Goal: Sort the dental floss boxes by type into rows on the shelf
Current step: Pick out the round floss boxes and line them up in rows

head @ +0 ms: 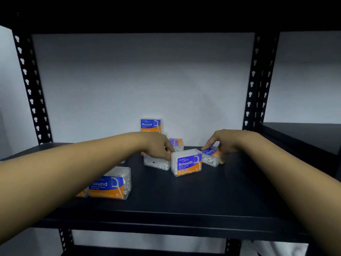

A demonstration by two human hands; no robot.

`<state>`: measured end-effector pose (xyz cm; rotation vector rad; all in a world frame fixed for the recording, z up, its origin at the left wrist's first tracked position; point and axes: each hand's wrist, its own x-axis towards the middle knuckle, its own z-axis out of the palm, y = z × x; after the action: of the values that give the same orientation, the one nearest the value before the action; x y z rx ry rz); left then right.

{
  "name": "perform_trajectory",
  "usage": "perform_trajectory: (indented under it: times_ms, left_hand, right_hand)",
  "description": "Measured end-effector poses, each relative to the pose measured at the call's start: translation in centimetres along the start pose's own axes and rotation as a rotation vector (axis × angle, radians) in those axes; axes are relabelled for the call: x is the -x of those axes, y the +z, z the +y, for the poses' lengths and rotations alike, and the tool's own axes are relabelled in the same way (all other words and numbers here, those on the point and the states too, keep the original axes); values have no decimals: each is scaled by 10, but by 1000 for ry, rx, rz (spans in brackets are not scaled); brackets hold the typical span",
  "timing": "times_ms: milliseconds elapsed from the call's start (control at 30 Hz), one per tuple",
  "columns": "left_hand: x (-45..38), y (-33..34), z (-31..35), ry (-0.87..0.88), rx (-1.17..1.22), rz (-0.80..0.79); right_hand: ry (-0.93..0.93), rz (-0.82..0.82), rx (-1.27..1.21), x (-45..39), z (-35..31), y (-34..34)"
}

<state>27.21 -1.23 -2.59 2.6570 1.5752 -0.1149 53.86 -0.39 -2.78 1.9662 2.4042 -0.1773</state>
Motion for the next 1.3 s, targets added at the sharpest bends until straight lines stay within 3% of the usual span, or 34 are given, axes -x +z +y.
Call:
perform_trajectory:
  times_ms: [233,333,433,567,700,1000,1300]
  left_hand:
    - [23,-22,-14,27,-25,-136]
    - [23,-19,-22,-24,79,-21]
    - [15,-3,-20,-157,14,156]
    - [15,11,-12,-256,-45,156]
    - [16,4,-21,-279,102,100]
    - [29,-6,-59,-195,743,-106]
    - [33,-1,-59,-222,674,-81]
  right_hand:
    - [10,10,-11,-4,2,0]
    - [11,12,4,-4,1,1]
    - [15,24,18,-5,0,1]
    - [26,25,102,5,-4,-4]
    - [50,48,164,8,-6,-2]
    - [53,167,182,12,-14,8]
    - [29,169,102,13,-26,9]
